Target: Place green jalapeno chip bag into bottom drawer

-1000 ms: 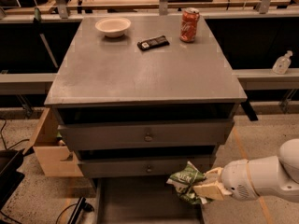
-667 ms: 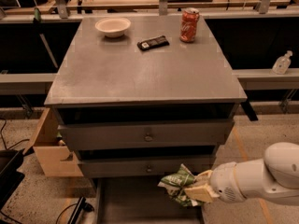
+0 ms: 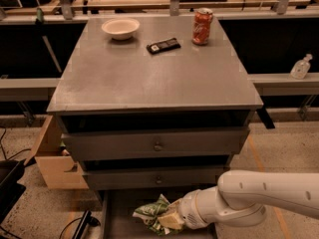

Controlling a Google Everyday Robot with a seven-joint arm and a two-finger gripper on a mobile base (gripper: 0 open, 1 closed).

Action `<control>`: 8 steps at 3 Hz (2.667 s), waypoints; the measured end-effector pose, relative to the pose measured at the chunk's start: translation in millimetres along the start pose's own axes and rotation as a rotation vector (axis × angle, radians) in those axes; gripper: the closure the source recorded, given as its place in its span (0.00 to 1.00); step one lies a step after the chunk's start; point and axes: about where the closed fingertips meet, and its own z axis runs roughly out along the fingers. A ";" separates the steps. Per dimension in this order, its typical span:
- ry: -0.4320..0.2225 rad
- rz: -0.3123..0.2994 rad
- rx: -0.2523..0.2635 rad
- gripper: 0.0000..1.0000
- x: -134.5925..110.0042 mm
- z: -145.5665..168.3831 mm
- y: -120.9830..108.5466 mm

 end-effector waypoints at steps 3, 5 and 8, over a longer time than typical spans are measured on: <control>-0.068 0.173 -0.155 1.00 40.2 132.4 -84.8; -0.121 0.363 -0.262 1.00 104.4 193.8 -97.0; -0.138 0.482 -0.243 0.58 129.4 210.7 -94.8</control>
Offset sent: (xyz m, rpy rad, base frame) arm 0.0565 0.0480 -0.1783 0.1644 0.2204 -0.0566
